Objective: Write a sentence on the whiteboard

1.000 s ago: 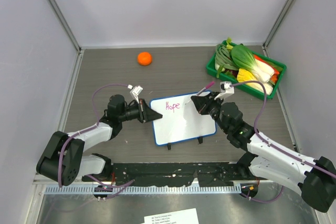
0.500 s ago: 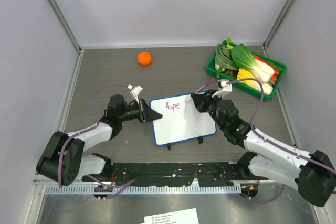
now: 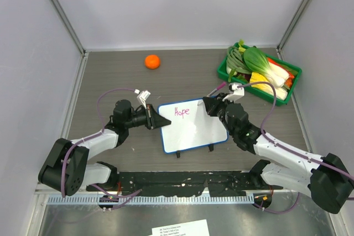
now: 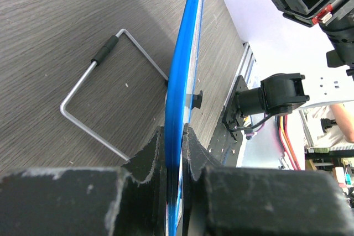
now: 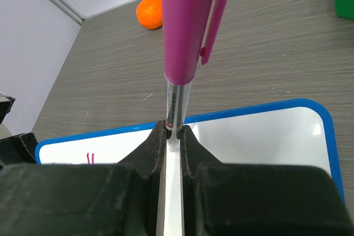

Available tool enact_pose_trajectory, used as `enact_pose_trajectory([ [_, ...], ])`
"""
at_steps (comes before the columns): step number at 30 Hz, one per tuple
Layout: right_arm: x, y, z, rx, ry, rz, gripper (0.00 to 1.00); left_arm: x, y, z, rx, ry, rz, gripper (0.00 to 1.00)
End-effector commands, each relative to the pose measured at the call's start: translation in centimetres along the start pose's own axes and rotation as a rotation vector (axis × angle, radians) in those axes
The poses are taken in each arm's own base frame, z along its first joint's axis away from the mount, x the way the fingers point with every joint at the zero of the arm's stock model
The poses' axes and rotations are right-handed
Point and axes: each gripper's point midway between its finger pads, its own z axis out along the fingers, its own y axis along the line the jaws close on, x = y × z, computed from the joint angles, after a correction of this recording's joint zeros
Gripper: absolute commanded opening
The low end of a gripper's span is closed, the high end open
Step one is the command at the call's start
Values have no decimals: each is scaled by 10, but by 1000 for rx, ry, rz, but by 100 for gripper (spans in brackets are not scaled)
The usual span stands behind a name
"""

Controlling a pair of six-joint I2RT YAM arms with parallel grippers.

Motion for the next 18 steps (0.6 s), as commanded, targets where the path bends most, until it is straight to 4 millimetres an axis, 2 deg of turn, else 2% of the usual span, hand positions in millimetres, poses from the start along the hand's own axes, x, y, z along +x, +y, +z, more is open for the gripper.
enact_pose_trajectory([
  [1, -21, 6, 8, 7, -70, 12, 1, 17, 49, -5, -196, 24, 46, 0],
  [13, -10, 13, 8, -40, -27, 22, 1, 17, 49, -5, -196, 24, 46, 0],
  [18, -4, 9, 6, -34, -6, 16, 1, 17, 49, -5, -195, 24, 48, 0],
])
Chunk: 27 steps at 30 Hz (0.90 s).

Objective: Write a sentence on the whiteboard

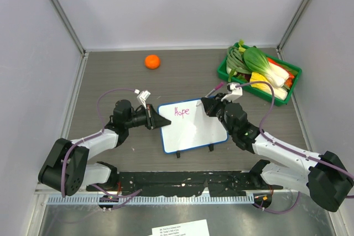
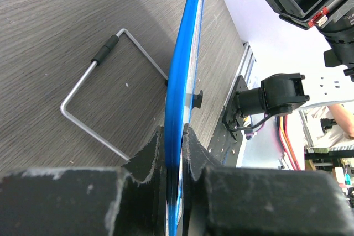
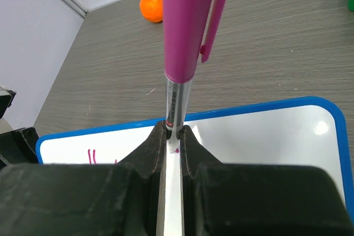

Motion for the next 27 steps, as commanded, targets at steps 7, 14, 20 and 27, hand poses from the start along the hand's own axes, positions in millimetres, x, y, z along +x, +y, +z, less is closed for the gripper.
enact_pose_trajectory([
  [7, -2, 2, -4, -14, 2, 4, 1, 16, 49, -5, -196, 20, 48, 0],
  [14, 6, 0, -10, -27, 34, -4, 1, 17, 49, -5, -198, 22, 47, 0],
  [20, 13, 0, -15, -43, 68, -7, 1, 17, 49, -5, -195, 23, 47, 0],
  [27, 19, 6, -17, -74, 106, -5, 1, 17, 49, -5, -196, 22, 48, 0],
])
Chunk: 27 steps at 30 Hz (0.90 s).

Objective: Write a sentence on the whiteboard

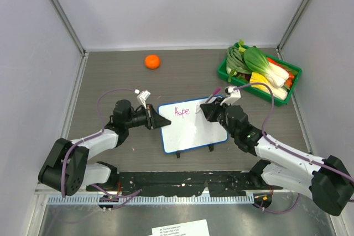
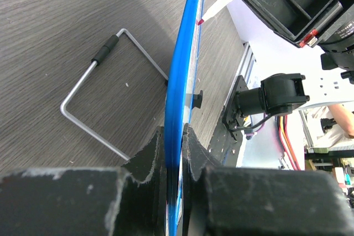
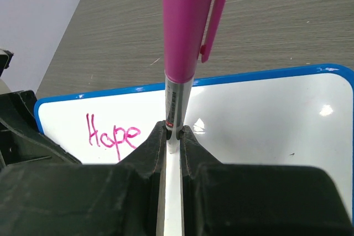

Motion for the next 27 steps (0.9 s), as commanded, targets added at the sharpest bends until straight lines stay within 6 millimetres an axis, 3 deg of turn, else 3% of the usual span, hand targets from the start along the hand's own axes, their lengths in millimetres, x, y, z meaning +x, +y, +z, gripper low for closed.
enact_pose_trajectory([
  [1, -5, 8, -3, -35, 1, 13, 1, 17, 49, -5, -197, 22, 48, 0],
  [7, -32, 29, -6, -99, -68, 51, 1, 17, 49, -5, -196, 22, 47, 0],
  [13, -51, 37, -1, -99, -118, 43, 1, 17, 49, -5, -194, 25, 46, 0],
  [20, -35, 24, 14, -44, -84, 24, 1, 17, 49, -5, -195, 24, 48, 0],
  [27, -30, 15, 10, -18, -80, 15, 1, 17, 49, -5, -195, 24, 48, 0],
])
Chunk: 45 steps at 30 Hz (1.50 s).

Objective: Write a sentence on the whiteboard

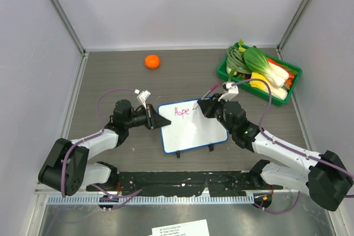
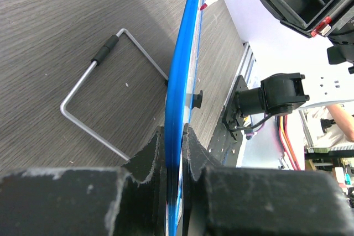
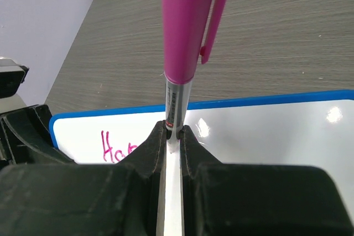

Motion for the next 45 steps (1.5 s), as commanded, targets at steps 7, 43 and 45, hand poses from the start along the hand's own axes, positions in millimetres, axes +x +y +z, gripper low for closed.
enact_pose_trajectory([
  [7, -11, -12, -5, 50, -53, -27, 1, 17, 49, -5, -195, 25, 46, 0],
  [43, -20, -25, -3, 99, -93, -17, 1, 18, 49, -4, -192, 27, 45, 0],
  [45, -19, -24, -3, 94, -90, -14, 1, 18, 49, -4, -194, 27, 47, 0],
])
